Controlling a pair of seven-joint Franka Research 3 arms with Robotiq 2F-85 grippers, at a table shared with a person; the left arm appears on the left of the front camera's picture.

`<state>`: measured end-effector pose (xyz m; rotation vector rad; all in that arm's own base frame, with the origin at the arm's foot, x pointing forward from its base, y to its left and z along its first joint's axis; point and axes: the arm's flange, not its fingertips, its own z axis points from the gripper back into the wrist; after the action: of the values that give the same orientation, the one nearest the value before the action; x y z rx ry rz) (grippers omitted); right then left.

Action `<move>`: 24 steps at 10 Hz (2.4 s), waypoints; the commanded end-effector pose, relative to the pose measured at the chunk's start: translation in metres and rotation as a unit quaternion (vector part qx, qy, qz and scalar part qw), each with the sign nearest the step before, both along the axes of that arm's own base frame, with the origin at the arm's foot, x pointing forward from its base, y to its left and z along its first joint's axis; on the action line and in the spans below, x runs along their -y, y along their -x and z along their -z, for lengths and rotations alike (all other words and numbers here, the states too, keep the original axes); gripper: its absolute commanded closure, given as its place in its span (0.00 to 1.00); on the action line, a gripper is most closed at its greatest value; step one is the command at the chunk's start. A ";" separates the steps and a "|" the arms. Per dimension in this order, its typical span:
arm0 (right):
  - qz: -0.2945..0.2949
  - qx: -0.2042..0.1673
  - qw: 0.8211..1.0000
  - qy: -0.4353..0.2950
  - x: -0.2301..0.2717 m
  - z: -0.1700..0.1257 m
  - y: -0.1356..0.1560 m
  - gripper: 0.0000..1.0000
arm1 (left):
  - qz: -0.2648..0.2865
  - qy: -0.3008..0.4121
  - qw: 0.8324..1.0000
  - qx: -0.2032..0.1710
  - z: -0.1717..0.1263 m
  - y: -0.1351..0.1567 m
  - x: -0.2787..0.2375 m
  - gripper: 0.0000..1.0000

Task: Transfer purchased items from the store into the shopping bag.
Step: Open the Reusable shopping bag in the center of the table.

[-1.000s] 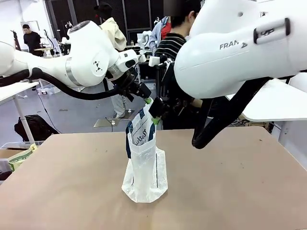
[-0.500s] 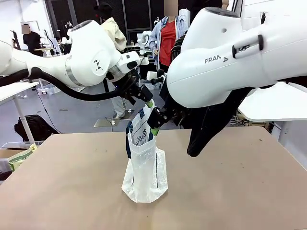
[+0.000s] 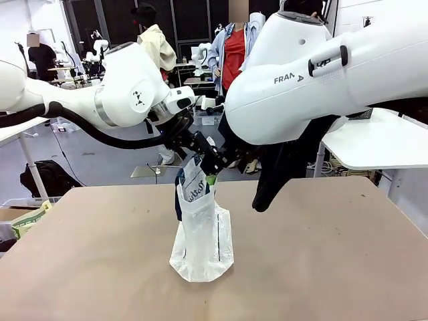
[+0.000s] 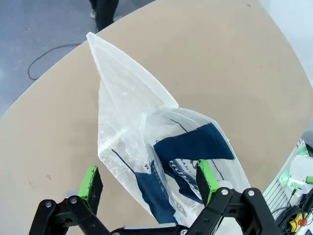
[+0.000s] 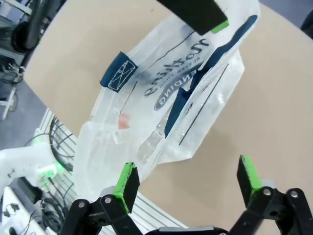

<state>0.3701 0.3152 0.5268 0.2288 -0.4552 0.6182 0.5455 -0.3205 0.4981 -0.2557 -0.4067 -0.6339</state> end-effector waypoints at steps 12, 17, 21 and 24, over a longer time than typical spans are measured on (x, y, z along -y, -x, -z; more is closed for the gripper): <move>0.021 -0.018 0.999 -0.018 -0.019 0.027 -0.019 0.80 | 0.001 -0.021 1.000 0.009 -0.002 -0.007 -0.003 0.86; 0.044 -0.034 0.998 -0.004 -0.007 0.030 -0.027 1.00 | -0.018 -0.038 0.999 0.034 -0.007 -0.004 -0.021 1.00; 0.063 -0.037 0.997 0.007 -0.004 0.031 -0.031 1.00 | -0.102 -0.055 0.991 0.061 -0.013 0.005 -0.090 1.00; 0.085 -0.042 0.995 0.023 -0.003 0.037 -0.040 1.00 | -0.144 -0.084 0.983 0.077 -0.010 0.023 -0.149 1.00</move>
<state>0.4069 0.3147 0.4920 0.2055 -0.3983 0.4838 0.5372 -0.1858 0.5119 -0.0364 -0.4904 -0.4537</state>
